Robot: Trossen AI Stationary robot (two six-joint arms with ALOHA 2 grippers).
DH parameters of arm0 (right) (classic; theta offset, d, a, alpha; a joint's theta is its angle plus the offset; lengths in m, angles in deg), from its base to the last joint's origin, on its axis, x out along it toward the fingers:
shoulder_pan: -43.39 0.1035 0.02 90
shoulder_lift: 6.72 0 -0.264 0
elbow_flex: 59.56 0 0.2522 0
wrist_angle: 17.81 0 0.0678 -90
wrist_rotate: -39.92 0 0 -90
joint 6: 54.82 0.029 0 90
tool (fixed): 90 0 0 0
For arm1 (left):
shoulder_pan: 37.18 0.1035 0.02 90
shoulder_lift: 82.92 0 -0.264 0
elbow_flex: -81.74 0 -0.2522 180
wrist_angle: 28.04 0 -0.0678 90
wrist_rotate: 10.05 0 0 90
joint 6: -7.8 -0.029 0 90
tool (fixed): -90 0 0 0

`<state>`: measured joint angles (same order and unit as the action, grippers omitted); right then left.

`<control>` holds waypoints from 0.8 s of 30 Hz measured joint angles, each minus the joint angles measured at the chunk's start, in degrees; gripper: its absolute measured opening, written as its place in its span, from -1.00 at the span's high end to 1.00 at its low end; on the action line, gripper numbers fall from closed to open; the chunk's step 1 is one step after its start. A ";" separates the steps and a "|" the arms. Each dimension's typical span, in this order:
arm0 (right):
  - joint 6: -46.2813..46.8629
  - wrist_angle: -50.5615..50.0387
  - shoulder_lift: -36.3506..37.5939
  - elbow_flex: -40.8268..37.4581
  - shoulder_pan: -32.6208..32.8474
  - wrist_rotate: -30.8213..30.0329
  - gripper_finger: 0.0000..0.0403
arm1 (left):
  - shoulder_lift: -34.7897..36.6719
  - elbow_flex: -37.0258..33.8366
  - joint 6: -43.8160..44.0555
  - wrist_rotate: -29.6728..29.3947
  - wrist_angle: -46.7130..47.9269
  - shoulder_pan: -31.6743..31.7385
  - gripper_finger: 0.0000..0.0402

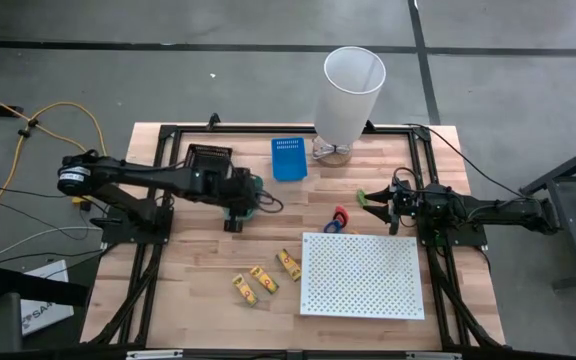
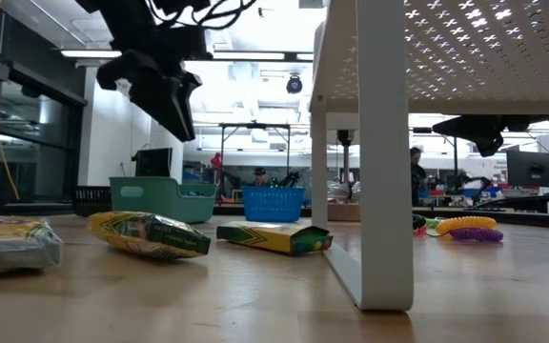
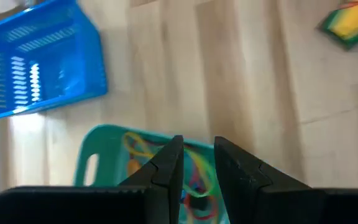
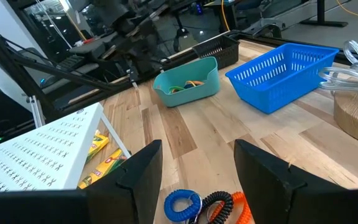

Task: Pick & Place Office Desk Supplies
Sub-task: Put the left yellow crayon box into the black bin

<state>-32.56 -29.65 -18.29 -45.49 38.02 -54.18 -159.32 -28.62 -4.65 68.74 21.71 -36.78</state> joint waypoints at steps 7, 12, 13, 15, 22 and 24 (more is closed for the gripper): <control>0.00 0.00 0.00 -0.01 0.02 0.00 0.07 | 0.00 -0.02 4.92 0.02 -0.01 -8.19 0.59; 0.00 0.00 0.00 0.00 0.01 0.02 0.07 | 0.00 -0.02 8.27 0.11 -0.01 -14.89 0.59; 0.00 0.00 0.00 -0.01 0.02 0.00 0.07 | 0.00 -0.02 8.81 0.13 -0.01 -16.33 0.59; 0.00 0.00 0.00 -0.01 0.02 0.02 0.07 | 0.00 -0.02 9.50 0.13 -0.01 -18.99 0.59; 0.00 0.00 0.00 -0.01 0.02 0.02 0.07 | 0.00 -0.02 9.83 0.13 -0.01 -27.38 0.59; 0.00 0.00 0.00 -0.01 0.01 0.01 0.07 | 0.00 -0.03 10.80 0.13 -0.03 -29.36 0.59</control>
<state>-32.56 -29.65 -18.29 -45.50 38.03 -54.17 -159.32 -28.65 6.15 68.87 21.68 -66.15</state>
